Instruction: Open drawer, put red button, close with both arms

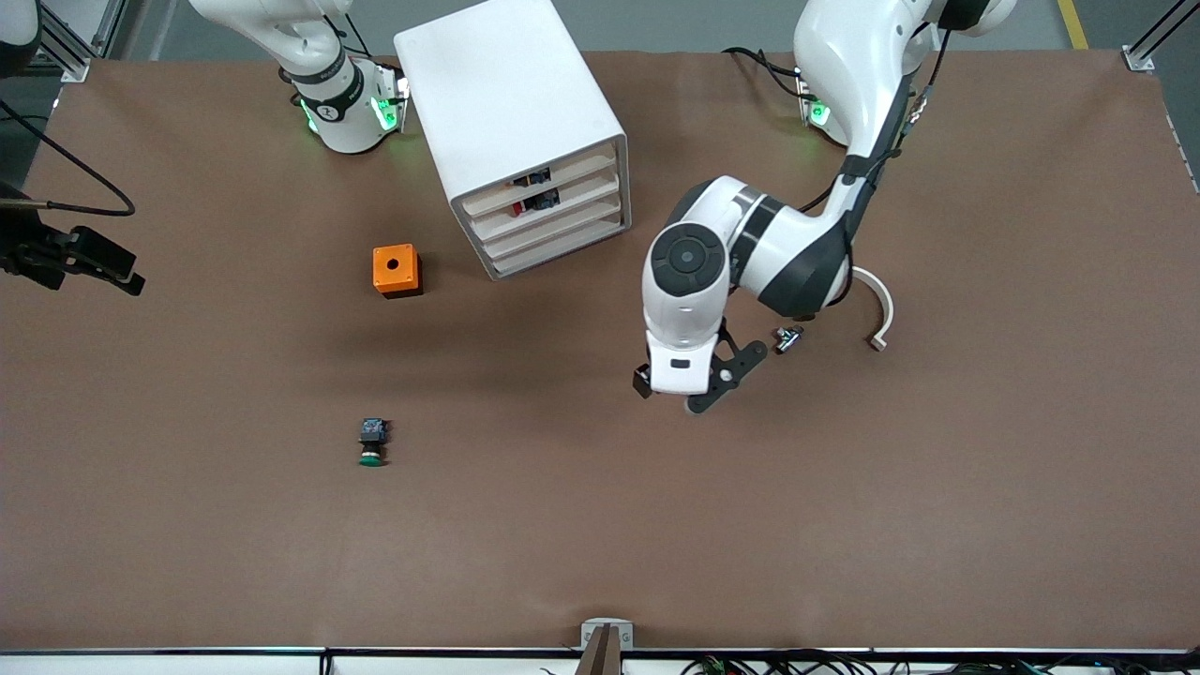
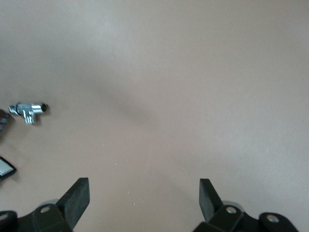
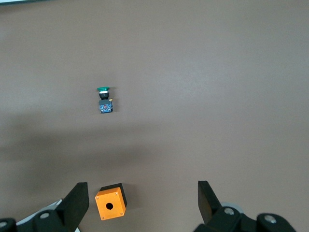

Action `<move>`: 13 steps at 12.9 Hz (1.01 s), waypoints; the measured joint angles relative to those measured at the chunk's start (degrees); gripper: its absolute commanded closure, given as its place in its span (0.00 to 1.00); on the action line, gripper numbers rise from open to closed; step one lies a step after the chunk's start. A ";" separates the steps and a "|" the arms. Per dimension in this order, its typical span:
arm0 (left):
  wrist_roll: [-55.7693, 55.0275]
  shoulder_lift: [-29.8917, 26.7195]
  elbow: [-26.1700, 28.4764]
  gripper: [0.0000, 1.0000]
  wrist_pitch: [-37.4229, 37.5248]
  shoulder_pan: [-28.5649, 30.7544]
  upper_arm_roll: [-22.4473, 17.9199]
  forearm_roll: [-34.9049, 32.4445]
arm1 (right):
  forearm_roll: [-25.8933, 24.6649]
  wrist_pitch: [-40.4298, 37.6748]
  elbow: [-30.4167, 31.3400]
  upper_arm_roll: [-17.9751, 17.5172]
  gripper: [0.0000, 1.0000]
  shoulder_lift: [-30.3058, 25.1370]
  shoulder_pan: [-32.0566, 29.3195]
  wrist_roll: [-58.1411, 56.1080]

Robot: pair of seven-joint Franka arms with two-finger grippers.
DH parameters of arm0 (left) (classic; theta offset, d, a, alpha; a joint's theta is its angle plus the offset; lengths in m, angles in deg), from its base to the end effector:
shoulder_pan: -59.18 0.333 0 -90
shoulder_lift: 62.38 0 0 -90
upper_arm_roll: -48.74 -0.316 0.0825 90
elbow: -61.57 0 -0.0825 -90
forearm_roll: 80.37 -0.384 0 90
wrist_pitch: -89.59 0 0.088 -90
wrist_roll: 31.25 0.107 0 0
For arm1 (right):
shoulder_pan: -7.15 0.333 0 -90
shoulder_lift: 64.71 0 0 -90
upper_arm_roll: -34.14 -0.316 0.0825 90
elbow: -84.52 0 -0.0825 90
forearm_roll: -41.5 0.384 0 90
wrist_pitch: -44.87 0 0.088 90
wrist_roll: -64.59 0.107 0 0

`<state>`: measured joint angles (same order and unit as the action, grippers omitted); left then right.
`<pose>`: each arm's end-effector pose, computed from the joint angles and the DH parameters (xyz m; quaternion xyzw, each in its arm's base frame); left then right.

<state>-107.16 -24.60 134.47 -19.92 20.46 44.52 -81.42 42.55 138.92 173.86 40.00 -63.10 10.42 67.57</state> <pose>0.5975 -0.4245 0.3660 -0.9386 -0.3434 -0.0203 0.0255 0.5698 -0.0231 0.6207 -0.9984 0.0489 -0.0271 0.0078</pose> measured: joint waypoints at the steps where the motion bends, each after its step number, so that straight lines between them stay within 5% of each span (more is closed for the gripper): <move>1: 0.14 -0.19 0.04 0.00 0.02 0.73 -0.15 -0.16 | 0.00 0.00 0.00 0.00 0.00 -0.07 0.00 0.00; 13: 17.33 -3.53 0.13 0.00 -0.05 11.64 -0.45 -1.47 | 0.00 0.26 0.18 -0.01 0.00 -0.24 -0.01 0.00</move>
<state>-89.83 -28.13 134.59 -19.97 32.11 44.07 -82.89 42.55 139.18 174.03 39.99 -63.35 10.41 67.57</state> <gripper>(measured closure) 0.000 0.000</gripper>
